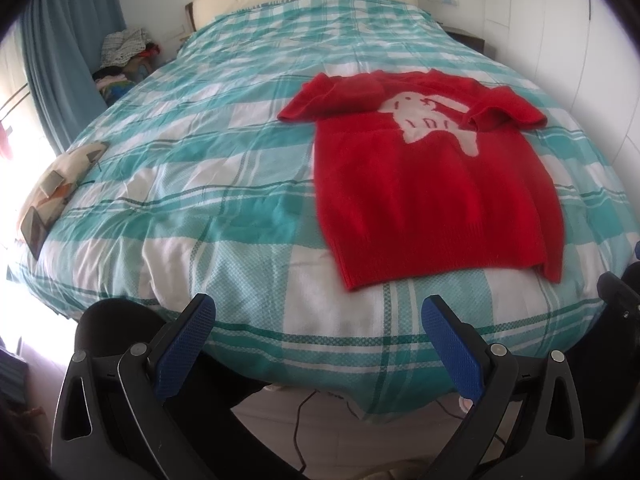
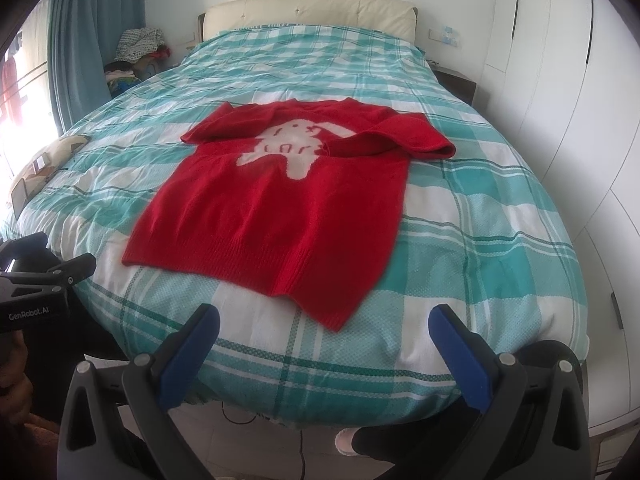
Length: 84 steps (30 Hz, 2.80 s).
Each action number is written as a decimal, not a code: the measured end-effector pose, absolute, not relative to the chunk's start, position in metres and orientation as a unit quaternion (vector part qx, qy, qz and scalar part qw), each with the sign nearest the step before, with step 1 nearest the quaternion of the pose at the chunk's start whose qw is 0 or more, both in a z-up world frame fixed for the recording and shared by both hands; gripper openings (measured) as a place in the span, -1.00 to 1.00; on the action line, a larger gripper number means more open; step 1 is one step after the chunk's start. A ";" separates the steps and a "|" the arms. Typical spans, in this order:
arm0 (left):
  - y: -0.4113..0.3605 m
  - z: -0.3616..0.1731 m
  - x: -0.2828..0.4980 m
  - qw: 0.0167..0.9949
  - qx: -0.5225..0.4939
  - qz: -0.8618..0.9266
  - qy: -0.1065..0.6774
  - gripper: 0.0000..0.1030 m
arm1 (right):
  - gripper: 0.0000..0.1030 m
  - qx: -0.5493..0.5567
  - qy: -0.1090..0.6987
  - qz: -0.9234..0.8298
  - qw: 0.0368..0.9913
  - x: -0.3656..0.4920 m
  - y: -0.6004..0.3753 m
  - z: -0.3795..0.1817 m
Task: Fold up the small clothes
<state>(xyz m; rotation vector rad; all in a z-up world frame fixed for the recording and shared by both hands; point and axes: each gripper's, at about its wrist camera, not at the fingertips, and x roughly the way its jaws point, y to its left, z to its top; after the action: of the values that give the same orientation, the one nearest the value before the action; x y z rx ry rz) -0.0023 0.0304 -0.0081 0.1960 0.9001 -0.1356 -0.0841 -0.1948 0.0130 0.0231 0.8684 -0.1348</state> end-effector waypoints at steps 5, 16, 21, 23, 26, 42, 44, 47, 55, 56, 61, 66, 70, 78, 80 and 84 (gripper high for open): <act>0.030 -0.010 -0.001 0.892 0.095 -0.063 0.438 1.00 | 1.00 0.017 0.430 -0.065 0.900 -0.083 -0.198 0.011; 0.032 -0.017 0.002 0.891 0.095 -0.063 0.440 1.00 | 1.00 0.008 0.456 -0.083 0.886 -0.079 -0.194 0.001; 0.042 -0.026 0.018 0.877 0.064 -0.109 0.463 1.00 | 1.00 0.001 0.470 -0.067 0.880 -0.077 -0.197 -0.012; 0.052 -0.032 0.029 0.871 0.042 -0.120 0.474 1.00 | 1.00 0.031 0.461 -0.071 0.884 -0.078 -0.215 -0.012; 0.054 -0.043 0.045 0.858 0.018 -0.144 0.492 1.00 | 1.00 0.071 0.448 -0.108 0.884 -0.075 -0.246 -0.015; 0.039 -0.068 0.068 0.848 0.007 -0.152 0.508 -0.05 | -0.88 0.274 0.472 -0.007 0.838 -0.023 -0.274 -0.086; 0.040 -0.067 0.069 0.846 -0.004 -0.162 0.509 -0.57 | -0.91 0.278 0.471 -0.003 0.837 -0.026 -0.278 -0.083; 0.041 -0.063 0.070 0.845 -0.017 -0.173 0.505 -0.87 | -0.91 0.270 0.462 0.005 0.845 -0.034 -0.282 -0.071; 0.058 -0.052 0.069 0.852 -0.029 -0.172 0.494 -0.97 | -0.92 0.225 0.467 -0.026 0.855 -0.043 -0.297 -0.052; 0.061 -0.049 0.068 0.855 -0.026 -0.168 0.491 -0.97 | -0.92 0.206 0.472 -0.034 0.857 -0.043 -0.294 -0.051; 0.078 -0.039 0.062 0.858 -0.030 -0.165 0.486 -0.98 | -0.93 0.161 0.490 -0.044 0.855 -0.050 -0.288 -0.042; 0.077 -0.036 0.050 0.855 -0.031 -0.167 0.490 -0.99 | -0.93 0.150 0.500 -0.053 0.851 -0.062 -0.285 -0.037; 0.077 -0.045 0.046 0.855 -0.013 -0.153 0.495 -0.99 | -0.93 0.136 0.508 -0.068 0.848 -0.066 -0.284 -0.041; 0.064 -0.083 0.049 0.855 0.027 -0.122 0.503 -0.99 | -0.94 0.109 0.538 -0.094 0.830 -0.051 -0.284 -0.086; 0.059 -0.084 0.048 0.858 0.041 -0.113 0.498 -0.97 | -0.93 0.099 0.536 -0.096 0.833 -0.051 -0.282 -0.086; 0.049 -0.079 0.042 0.867 0.079 -0.094 0.483 -0.75 | -0.79 0.078 0.531 -0.086 0.839 -0.053 -0.277 -0.079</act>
<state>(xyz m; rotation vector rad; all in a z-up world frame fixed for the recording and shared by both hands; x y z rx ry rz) 0.0417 0.0487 -0.0790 0.1644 1.0116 -0.1962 -0.0535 -0.2775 -0.0793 0.1646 1.1229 -0.1816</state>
